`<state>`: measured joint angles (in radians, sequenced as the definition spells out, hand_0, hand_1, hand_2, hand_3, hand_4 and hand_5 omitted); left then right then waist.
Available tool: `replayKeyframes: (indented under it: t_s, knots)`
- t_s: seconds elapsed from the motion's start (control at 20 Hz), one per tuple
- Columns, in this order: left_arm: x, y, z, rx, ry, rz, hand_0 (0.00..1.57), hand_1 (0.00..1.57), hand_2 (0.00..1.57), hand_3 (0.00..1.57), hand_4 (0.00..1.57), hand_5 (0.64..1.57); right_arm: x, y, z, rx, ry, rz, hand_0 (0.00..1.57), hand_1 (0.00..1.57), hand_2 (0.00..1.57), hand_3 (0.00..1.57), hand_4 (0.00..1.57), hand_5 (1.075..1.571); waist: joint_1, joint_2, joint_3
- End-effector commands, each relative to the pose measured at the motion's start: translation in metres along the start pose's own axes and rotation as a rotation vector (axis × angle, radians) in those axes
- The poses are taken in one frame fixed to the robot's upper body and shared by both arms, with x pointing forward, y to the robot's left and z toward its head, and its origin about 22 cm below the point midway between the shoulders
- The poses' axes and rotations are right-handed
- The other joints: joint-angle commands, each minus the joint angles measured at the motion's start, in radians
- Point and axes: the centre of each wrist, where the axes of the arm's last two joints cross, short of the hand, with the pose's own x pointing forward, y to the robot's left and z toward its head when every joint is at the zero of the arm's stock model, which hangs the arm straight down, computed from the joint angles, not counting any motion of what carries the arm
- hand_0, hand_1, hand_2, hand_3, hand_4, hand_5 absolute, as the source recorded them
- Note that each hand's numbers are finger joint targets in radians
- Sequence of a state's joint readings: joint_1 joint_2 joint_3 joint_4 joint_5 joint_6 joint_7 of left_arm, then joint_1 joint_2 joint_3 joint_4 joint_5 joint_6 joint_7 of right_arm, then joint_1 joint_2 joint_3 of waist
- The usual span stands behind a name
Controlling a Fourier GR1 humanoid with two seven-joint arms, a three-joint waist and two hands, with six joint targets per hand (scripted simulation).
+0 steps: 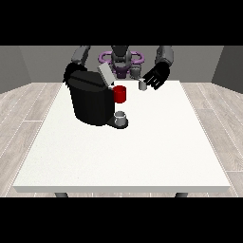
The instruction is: Insert the coffee pod into the coffee machine and close the lid
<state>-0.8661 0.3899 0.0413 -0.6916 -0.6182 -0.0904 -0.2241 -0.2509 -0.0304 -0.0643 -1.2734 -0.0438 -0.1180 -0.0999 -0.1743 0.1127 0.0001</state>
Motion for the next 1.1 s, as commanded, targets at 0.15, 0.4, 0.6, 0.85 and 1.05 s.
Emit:
replayKeyframes:
  t_s: [0.15,0.4,0.6,0.85,1.05]
  knots:
    - [0.017,0.057,-0.01,0.079,-0.001,-0.018,1.07,1.07,1.22,1.23,0.52,1.571,0.011,0.01,0.001,0.041,-0.014,0.025,0.0,0.0,0.0,0.0,0.49,1.571,-0.053,0.008,-0.0002]
    - [0.044,0.084,-0.023,0.129,-0.006,0.03,1.21,1.21,1.25,1.19,0.49,1.571,0.031,0.016,-0.013,0.034,-0.068,0.013,0.0,0.0,0.0,0.0,0.51,1.571,-0.078,0.053,0.0]
    - [0.056,0.117,-0.023,0.186,-0.035,-0.013,1.26,1.26,1.32,1.26,0.49,1.571,0.046,0.024,-0.017,0.05,-0.093,0.043,0.0,0.0,0.0,0.0,0.55,1.571,-0.11,0.094,-0.0001]
    - [0.066,0.093,-0.031,0.143,-0.048,-0.01,1.26,1.26,1.31,1.24,0.51,1.571,0.038,0.022,-0.014,0.002,-0.083,0.028,0.0,0.0,0.0,0.0,0.46,1.571,-0.089,0.077,0.0001]
    - [0.076,0.083,-0.037,0.173,-0.047,-0.014,1.28,1.28,1.3,1.24,0.49,1.571,0.048,0.015,-0.02,0.016,-0.114,0.016,0.0,0.0,0.0,0.0,0.52,1.571,-0.122,0.11,0.0003]
